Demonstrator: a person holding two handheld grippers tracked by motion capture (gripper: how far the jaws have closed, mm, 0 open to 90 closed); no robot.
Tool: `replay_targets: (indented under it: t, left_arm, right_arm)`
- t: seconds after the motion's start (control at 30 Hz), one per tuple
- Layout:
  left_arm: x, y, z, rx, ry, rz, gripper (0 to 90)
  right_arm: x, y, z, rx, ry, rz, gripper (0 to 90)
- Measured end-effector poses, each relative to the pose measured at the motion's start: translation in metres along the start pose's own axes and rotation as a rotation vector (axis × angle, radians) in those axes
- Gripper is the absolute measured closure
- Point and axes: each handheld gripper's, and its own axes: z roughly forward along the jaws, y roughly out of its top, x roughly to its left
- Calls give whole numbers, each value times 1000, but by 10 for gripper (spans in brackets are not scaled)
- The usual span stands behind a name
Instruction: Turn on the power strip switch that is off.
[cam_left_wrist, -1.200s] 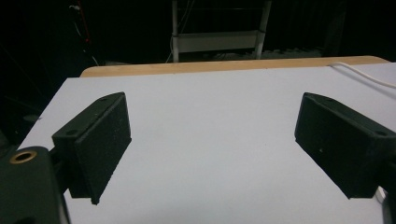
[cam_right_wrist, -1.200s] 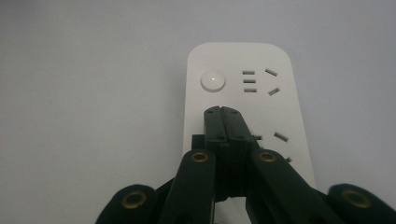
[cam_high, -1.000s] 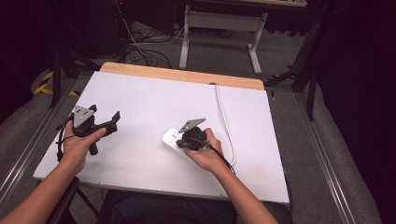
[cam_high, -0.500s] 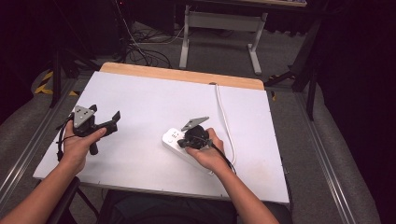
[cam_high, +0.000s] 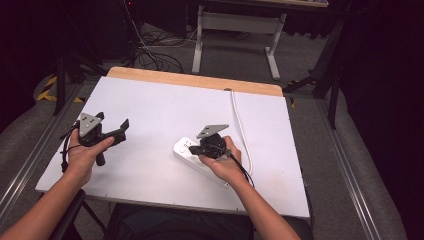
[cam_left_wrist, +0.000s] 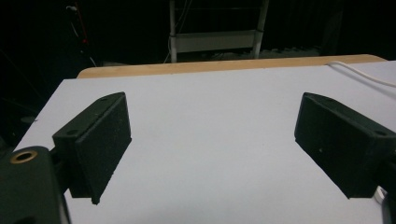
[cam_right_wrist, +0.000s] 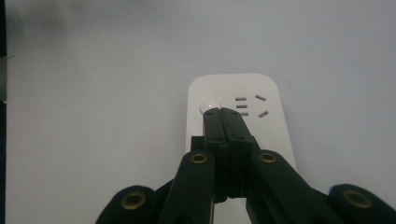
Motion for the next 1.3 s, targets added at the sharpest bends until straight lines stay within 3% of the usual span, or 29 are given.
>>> replay_targets:
  t: [0.27,0.4,0.47,0.57,0.7,0.9,1.1,1.3]
  left_arm:
    - [1,0,0,-2,4,-2,114]
    - [1,0,-1,-3,4,-6,114]
    - [1,0,-1,-4,5,-5,114]
    - [1,0,-1,-4,8,-7,114]
    - [2,0,-1,-2,8,-10,114]
    - [2,0,-1,-1,10,-9,114]
    - [2,0,-1,-4,15,-11,114]
    - [2,0,-1,-5,16,-13,114]
  right_arm:
    - [-8,0,-9,-70,11,35,889]
    - [-11,-1,-18,-153,23,45,900]
    - [-12,-1,-20,-163,27,47,900]
    - [-12,-1,-30,-195,8,23,900]
    - [-19,-7,-45,-263,12,71,900]
    - [-25,-14,-56,-289,-13,93,900]
    - [-33,-24,-75,-358,-46,121,900]
    - [-40,-30,-83,-411,-70,154,900]
